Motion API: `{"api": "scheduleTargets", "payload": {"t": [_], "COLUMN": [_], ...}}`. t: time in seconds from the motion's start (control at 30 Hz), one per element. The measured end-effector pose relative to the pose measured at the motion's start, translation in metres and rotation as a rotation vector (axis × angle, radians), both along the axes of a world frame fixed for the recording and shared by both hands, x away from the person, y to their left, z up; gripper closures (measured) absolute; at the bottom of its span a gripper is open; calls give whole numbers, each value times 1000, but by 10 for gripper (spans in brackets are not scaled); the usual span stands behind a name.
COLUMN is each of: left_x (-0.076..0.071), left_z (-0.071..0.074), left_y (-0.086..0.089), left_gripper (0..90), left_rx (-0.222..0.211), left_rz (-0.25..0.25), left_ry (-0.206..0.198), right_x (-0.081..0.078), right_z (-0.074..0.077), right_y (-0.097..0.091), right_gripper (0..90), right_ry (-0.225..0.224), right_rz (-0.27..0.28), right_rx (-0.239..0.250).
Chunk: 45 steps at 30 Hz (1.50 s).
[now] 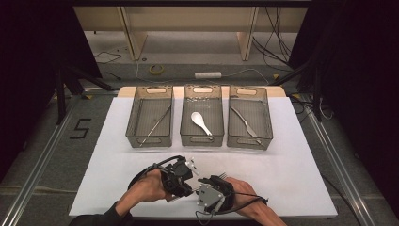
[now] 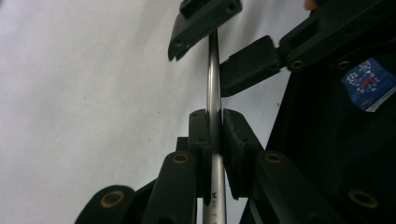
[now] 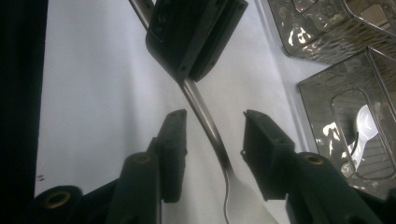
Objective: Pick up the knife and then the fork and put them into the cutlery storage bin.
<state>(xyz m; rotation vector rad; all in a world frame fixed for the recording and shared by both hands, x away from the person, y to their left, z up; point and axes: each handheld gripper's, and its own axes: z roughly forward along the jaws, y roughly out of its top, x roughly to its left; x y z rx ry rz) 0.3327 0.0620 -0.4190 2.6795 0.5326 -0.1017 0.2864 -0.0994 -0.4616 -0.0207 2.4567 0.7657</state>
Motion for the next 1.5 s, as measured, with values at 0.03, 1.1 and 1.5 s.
{"api": "scheduleTargets", "payload": {"t": [0.03, 1.1, 1.5], "left_x": [0, 12, 10], "left_z": [0, 16, 19], "left_y": [0, 26, 61], "left_gripper": [818, 332, 220], "left_rx": [0, -261, -463], "left_rz": [0, 200, 330], "left_ry": [0, -158, -309], "right_x": [0, 23, 54], "right_z": [0, -1, 17], "right_y": [0, -34, -74], "right_gripper": [641, 882, 881], "right_ry": [-15, -54, -21], "right_rz": [10, -32, -230], "right_rx": [-17, -120, -8]}}
